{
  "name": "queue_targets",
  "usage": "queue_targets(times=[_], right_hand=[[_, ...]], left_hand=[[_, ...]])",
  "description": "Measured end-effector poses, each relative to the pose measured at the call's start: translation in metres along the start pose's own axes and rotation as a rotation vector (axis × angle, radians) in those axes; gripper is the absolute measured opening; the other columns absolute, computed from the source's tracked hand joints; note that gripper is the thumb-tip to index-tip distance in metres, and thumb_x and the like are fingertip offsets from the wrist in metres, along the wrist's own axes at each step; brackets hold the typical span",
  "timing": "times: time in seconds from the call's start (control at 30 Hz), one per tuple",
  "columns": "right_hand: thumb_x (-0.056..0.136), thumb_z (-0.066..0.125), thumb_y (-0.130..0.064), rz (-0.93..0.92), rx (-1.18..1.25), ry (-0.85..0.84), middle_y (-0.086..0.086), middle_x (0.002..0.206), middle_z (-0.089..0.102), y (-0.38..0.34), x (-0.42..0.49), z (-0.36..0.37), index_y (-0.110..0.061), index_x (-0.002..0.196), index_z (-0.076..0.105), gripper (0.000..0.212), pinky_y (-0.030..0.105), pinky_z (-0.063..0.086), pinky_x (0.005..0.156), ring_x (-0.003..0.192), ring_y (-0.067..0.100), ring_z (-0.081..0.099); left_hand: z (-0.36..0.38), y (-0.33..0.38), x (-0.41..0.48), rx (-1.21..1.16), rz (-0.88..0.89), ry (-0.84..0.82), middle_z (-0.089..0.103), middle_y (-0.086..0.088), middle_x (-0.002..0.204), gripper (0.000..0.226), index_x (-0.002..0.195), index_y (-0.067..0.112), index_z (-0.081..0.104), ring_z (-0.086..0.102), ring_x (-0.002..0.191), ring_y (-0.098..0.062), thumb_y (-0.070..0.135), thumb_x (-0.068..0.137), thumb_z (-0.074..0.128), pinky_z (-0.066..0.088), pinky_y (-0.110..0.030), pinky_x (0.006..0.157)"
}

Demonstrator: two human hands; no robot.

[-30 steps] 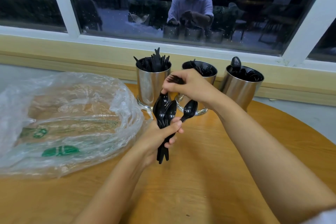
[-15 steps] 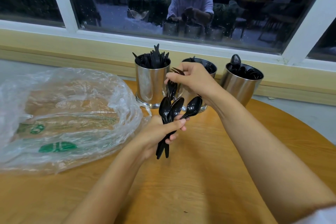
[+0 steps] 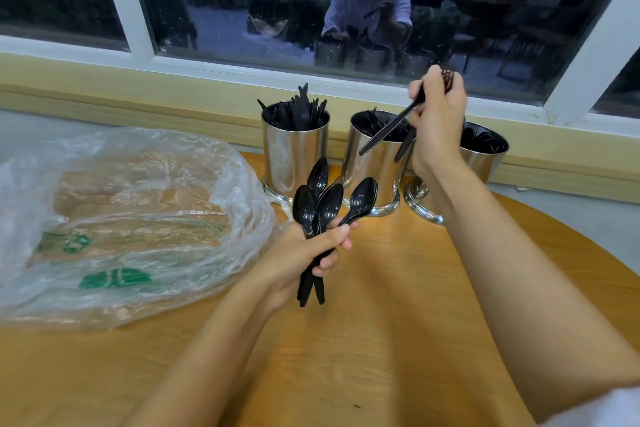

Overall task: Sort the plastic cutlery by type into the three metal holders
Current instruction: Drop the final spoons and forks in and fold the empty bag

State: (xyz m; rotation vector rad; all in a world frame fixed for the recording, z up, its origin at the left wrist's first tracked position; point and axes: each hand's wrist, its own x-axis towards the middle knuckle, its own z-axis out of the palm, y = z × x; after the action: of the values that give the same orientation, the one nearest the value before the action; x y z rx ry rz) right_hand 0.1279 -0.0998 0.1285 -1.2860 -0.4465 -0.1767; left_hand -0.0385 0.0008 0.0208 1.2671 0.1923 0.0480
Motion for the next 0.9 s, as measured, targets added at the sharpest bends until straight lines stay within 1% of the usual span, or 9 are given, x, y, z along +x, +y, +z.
queue_targets(times=[0.1,0.17,0.27,0.37,0.5,0.6,0.67,0.77,0.9], right_hand=[[0.106,0.034,-0.02,-0.073,-0.095,0.047,-0.005,0.075,0.063,0.001,0.005,-0.009,-0.02,0.087,0.042,0.021,0.026,0.047,0.077,0.071,0.005,0.057],[0.106,0.031,-0.016,-0.084,-0.014,-0.021,0.0,0.077,0.065,0.002,0.005,-0.014,-0.017,0.092,0.041,0.017,0.033,0.054,0.082,0.08,0.017,0.067],[0.105,0.035,-0.01,-0.03,0.164,-0.083,0.003,0.073,0.05,0.001,0.0,-0.02,-0.013,0.102,0.042,0.008,0.029,0.053,0.061,0.055,0.015,0.054],[0.097,0.056,-0.015,0.084,0.003,-0.091,-0.005,0.066,0.04,0.002,-0.006,-0.025,-0.016,0.1,0.048,0.009,0.019,0.032,0.048,0.048,0.006,0.033],[0.089,0.064,-0.035,0.306,-0.206,-0.592,-0.009,0.055,0.037,-0.001,-0.022,-0.03,-0.021,0.072,0.053,0.025,0.016,0.026,0.041,0.043,0.006,0.029],[0.084,0.067,-0.045,0.264,-0.51,-0.989,-0.001,0.075,0.067,0.0,-0.037,-0.025,-0.031,0.091,0.072,0.016,0.021,0.043,0.058,0.064,0.013,0.057],[0.083,0.071,-0.045,0.313,-0.561,-1.105,0.013,0.1,0.07,0.002,-0.04,-0.023,-0.037,0.101,0.075,0.02,0.034,0.037,0.067,0.08,0.025,0.054],[0.086,0.072,-0.035,0.328,-0.636,-1.119,0.021,0.097,0.068,0.003,-0.04,-0.02,-0.031,0.098,0.077,0.013,0.038,0.032,0.063,0.075,0.025,0.049],[0.082,0.077,-0.021,0.235,-0.667,-0.99,-0.006,0.065,0.066,0.006,-0.047,-0.01,-0.015,0.078,0.075,0.007,0.025,0.044,0.062,0.064,0.009,0.056]], left_hand=[[-0.002,0.001,-0.003,0.03,0.023,-0.025,0.068,0.008,0.08,0.029,0.112,-0.009,0.057,0.038,0.05,-0.007,0.014,0.096,0.058,0.029,-0.017,0.047],[-0.003,0.003,-0.004,0.082,0.037,-0.043,0.068,0.009,0.078,0.033,0.11,-0.013,0.057,0.037,0.05,-0.007,0.016,0.097,0.058,0.029,-0.019,0.049],[-0.003,0.005,-0.005,0.136,0.059,-0.063,0.067,0.008,0.075,0.037,0.115,-0.014,0.056,0.039,0.049,-0.006,0.017,0.097,0.058,0.03,-0.019,0.05],[-0.004,0.007,-0.007,0.183,0.089,-0.079,0.067,0.009,0.074,0.035,0.115,-0.014,0.055,0.038,0.048,-0.006,0.016,0.098,0.057,0.031,-0.019,0.051],[-0.007,0.007,-0.01,0.215,0.091,-0.095,0.068,0.008,0.076,0.032,0.111,-0.013,0.057,0.036,0.048,-0.007,0.016,0.097,0.057,0.031,-0.02,0.051],[-0.008,0.008,-0.01,0.23,0.083,-0.116,0.066,0.007,0.073,0.025,0.109,-0.006,0.062,0.037,0.047,-0.007,0.016,0.096,0.058,0.031,-0.019,0.05],[-0.009,0.007,-0.009,0.257,0.07,-0.129,0.063,0.008,0.066,0.018,0.105,-0.001,0.063,0.037,0.047,-0.006,0.014,0.097,0.057,0.029,-0.02,0.05],[-0.011,0.003,-0.009,0.286,0.041,-0.138,0.057,0.008,0.056,0.014,0.1,0.004,0.064,0.037,0.045,-0.005,0.015,0.098,0.056,0.028,-0.02,0.049],[-0.011,-0.002,-0.007,0.248,0.029,-0.11,0.052,-0.001,0.057,0.019,0.094,0.005,0.067,0.037,0.046,-0.009,0.023,0.096,0.061,0.034,-0.018,0.048]])
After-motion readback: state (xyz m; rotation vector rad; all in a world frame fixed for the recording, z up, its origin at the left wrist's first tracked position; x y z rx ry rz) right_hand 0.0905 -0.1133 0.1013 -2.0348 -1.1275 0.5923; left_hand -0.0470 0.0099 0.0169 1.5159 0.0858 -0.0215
